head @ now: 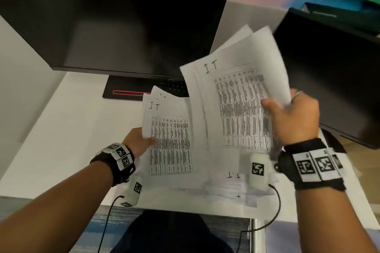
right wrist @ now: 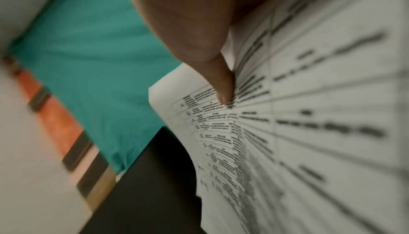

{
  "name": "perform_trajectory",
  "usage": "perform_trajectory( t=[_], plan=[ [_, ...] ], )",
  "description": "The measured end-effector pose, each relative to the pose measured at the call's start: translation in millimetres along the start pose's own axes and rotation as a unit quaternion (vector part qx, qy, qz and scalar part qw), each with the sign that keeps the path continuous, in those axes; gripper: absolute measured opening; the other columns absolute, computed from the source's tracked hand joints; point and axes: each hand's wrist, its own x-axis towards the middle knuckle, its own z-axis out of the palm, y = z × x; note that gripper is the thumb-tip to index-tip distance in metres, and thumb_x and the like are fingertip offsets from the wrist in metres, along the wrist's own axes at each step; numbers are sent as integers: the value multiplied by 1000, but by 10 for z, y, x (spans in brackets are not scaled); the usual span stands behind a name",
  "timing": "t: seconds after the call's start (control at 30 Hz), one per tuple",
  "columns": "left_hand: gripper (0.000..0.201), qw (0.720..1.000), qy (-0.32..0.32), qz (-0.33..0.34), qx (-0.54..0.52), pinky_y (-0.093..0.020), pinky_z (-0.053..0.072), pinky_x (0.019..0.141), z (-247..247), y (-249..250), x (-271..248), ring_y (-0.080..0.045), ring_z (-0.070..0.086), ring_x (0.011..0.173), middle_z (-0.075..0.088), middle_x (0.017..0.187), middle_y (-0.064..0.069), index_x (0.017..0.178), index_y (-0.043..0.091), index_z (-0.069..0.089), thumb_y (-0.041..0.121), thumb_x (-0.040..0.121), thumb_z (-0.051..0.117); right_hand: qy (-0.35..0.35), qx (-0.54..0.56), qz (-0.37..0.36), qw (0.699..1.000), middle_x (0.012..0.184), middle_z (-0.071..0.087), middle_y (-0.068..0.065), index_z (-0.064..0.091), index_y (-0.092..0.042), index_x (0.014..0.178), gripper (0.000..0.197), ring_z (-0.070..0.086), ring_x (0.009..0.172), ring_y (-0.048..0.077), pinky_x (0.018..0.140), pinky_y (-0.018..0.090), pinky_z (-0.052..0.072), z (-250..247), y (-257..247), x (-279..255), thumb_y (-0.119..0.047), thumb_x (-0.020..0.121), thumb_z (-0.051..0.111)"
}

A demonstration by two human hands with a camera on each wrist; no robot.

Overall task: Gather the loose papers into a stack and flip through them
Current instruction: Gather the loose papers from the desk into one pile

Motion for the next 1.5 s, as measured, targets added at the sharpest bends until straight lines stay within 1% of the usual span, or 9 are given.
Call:
perform_trajectory(
  t=[0.2, 0.37, 0.5, 0.63, 0.8, 0.9, 1.1, 1.3, 1.5],
  plan=[
    [38, 997, -22, -10, -79, -45, 47, 101, 88, -81, 68, -30, 60, 117, 67, 123, -7, 129, 14, 60, 33, 96, 56, -56, 120, 132, 982, 91, 71, 3, 68, -9, 107, 31, 69, 77, 16, 60, 21, 52, 309, 269, -52, -20, 81, 80],
    [114, 950, -62, -147, -270, -54, 33, 112, 159, -329, 375, -31, 44, 136, 46, 150, -5, 147, 22, 42, 95, 60, 47, -126, 105, 226, 960, 113, 68, 6, 53, -19, 125, 50, 67, 105, 28, 85, 28, 50, 1103, 639, -211, -22, 82, 78],
    [78, 996, -33, -34, -78, -36, 53, 85, 288, -172, 333, -24, 65, 97, 67, 118, -8, 132, 13, 52, 65, 74, 62, -289, -68, 167, 940, 154, 39, 13, 32, -5, 151, 57, 40, 140, 29, 113, 34, 33, 1586, 745, -550, -21, 100, 53],
    [18, 999, 19, 38, 28, -19, 42, 50, 267, -88, 220, -11, 59, 65, 66, 86, -2, 107, 12, 55, 17, 91, 63, -291, -92, 127, 944, 148, 47, 13, 44, -5, 144, 51, 45, 136, 28, 111, 33, 36, 1651, 845, -676, -26, 99, 54],
    [11, 996, 59, 65, -19, -23, 44, 58, -29, -176, 120, -15, 59, 67, 64, 77, 3, 102, 16, 60, 10, 92, 61, -187, -248, 238, 920, 154, 27, 12, 28, -10, 151, 99, 30, 137, 38, 107, 57, 35, 1280, 1249, -497, -60, 77, 71],
    [20, 996, 62, 58, -29, -26, 46, 65, -145, -230, 116, -18, 61, 76, 67, 92, -2, 111, 15, 62, 12, 91, 64, -229, -311, 214, 897, 150, 28, 13, 21, -10, 152, 115, 29, 136, 36, 105, 57, 39, 1346, 1326, -501, -68, 68, 74],
    [15, 996, 62, 59, -6, -23, 43, 55, -156, -245, 134, -9, 57, 63, 63, 76, 8, 105, 19, 61, 13, 91, 64, -207, -344, 255, 880, 150, 27, 15, 12, -15, 153, 139, 33, 132, 37, 104, 58, 37, 1452, 1376, -410, -77, 47, 78],
    [15, 997, 51, 53, -3, -30, 48, 72, -166, -275, 116, -18, 61, 73, 66, 83, 3, 102, 21, 61, 13, 90, 64, -238, -237, 287, 897, 144, 45, 18, 16, -6, 152, 131, 48, 131, 37, 104, 50, 46, 1438, 1396, -218, -51, 55, 91],
    [17, 998, 44, 45, 6, -32, 50, 75, -185, -282, 115, -21, 63, 78, 69, 94, -6, 107, 16, 64, 13, 90, 64, -202, -151, 277, 927, 132, 58, 15, 47, 0, 135, 72, 59, 118, 34, 88, 32, 50, 1188, 1267, -198, -19, 76, 83]
  ],
)
